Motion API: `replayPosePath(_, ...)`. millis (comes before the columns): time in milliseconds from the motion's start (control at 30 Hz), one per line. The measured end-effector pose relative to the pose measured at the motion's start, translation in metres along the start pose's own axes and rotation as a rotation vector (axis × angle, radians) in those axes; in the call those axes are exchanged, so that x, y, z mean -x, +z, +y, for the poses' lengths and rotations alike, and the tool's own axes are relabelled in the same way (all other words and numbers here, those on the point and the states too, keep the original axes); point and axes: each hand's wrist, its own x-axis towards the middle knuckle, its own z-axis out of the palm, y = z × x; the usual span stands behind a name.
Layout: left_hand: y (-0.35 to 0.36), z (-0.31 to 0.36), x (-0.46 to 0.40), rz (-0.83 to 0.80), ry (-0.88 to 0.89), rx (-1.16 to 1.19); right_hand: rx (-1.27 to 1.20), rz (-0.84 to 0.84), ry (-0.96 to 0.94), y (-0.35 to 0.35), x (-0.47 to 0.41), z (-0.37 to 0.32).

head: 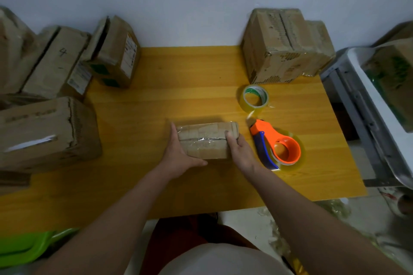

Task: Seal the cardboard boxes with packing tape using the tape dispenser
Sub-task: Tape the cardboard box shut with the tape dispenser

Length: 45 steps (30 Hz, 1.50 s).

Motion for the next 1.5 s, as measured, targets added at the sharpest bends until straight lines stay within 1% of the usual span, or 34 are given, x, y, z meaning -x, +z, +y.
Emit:
replayPosePath(100, 0.003, 0.002, 0.003, 0.009, -0.029, 0.053, -0.057, -0.101, 0.029, -0.007, -0.005, -0.004)
replayPosePath(167, 0.010, 0.000, 0.008, 0.100, -0.038, 0.101, -0.041, -0.165, 0.004, -0.012, -0.012, -0.016)
replayPosePath(200, 0.016, -0.003, 0.012, 0.144, -0.051, 0.136, 0.021, -0.189, -0.034, -0.013, -0.019, -0.023)
replayPosePath(233, 0.020, -0.004, 0.017, 0.160, -0.069, 0.167, 0.134, -0.184, -0.085, -0.014, -0.027, -0.031)
replayPosePath(267, 0.023, -0.005, 0.022, 0.146, -0.093, 0.182, 0.271, -0.117, -0.140, -0.014, -0.035, -0.038)
replayPosePath(300, 0.024, -0.006, 0.027, 0.115, -0.116, 0.174, 0.386, 0.015, -0.193, -0.016, -0.041, -0.045)
replayPosePath(333, 0.021, -0.007, 0.029, 0.091, -0.127, 0.135, 0.452, 0.165, -0.243, -0.019, -0.042, -0.052)
replayPosePath(367, 0.015, -0.008, 0.030, 0.087, -0.115, 0.062, 0.482, 0.276, -0.300, -0.020, -0.041, -0.054)
replayPosePath(400, 0.006, -0.008, 0.029, 0.100, -0.069, -0.030, 0.507, 0.325, -0.374, -0.019, -0.036, -0.053)
replayPosePath(433, -0.003, -0.009, 0.026, 0.103, 0.003, -0.121, 0.560, 0.309, -0.445, -0.015, -0.028, -0.052)
replayPosePath(500, -0.019, -0.007, 0.018, 0.028, 0.129, -0.248, 0.739, 0.174, -0.496, 0.000, -0.015, -0.044)
replayPosePath(533, -0.024, -0.006, 0.016, -0.041, 0.160, -0.289, 0.841, 0.119, -0.470, 0.009, -0.012, -0.038)
replayPosePath(600, -0.030, -0.004, 0.012, -0.149, 0.190, -0.370, 0.978, 0.112, -0.411, 0.022, -0.014, -0.032)
replayPosePath(667, -0.033, -0.004, 0.007, -0.158, 0.253, -0.461, 1.053, 0.134, -0.412, 0.031, -0.012, -0.029)
replayPosePath(767, -0.037, -0.007, -0.001, -0.097, 0.340, -0.519, 1.139, 0.135, -0.558, 0.050, 0.010, -0.018)
replayPosePath(867, -0.039, -0.006, -0.004, -0.092, 0.382, -0.565, 1.154, 0.058, -0.619, 0.063, 0.027, -0.006)
replayPosePath(900, -0.039, -0.005, -0.004, -0.088, 0.394, -0.568, 1.170, 0.034, -0.672, 0.064, 0.033, -0.002)
replayPosePath(1000, -0.041, -0.006, -0.002, -0.084, 0.404, -0.540, 1.243, -0.057, -0.911, 0.053, 0.037, 0.009)
replayPosePath(1067, -0.037, -0.010, 0.002, -0.046, 0.376, -0.490, 1.286, -0.083, -1.002, 0.036, 0.030, 0.010)
replayPosePath(1167, -0.020, -0.018, 0.010, 0.109, 0.350, -0.417, 1.327, -0.077, -0.973, 0.009, 0.009, 0.001)
replayPosePath(1233, -0.009, -0.020, 0.013, 0.165, 0.348, -0.395, 1.321, -0.069, -0.971, 0.002, 0.002, -0.005)
replayPosePath(1300, -0.004, -0.019, 0.014, 0.157, 0.364, -0.412, 1.266, -0.058, -0.913, 0.007, -0.001, -0.005)
replayPosePath(1367, -0.004, -0.018, 0.014, 0.144, 0.386, -0.453, 1.239, 0.010, -0.821, 0.018, 0.000, -0.004)
replayPosePath(1400, -0.004, -0.017, 0.013, 0.141, 0.396, -0.470, 1.213, 0.052, -0.812, 0.023, 0.000, -0.003)
replayPosePath(1433, -0.004, -0.018, 0.014, 0.141, 0.408, -0.482, 1.158, 0.070, -0.832, 0.025, -0.001, -0.001)
replayPosePath(1500, -0.001, -0.021, 0.017, 0.144, 0.430, -0.480, 1.008, 0.047, -0.963, 0.023, -0.008, 0.007)
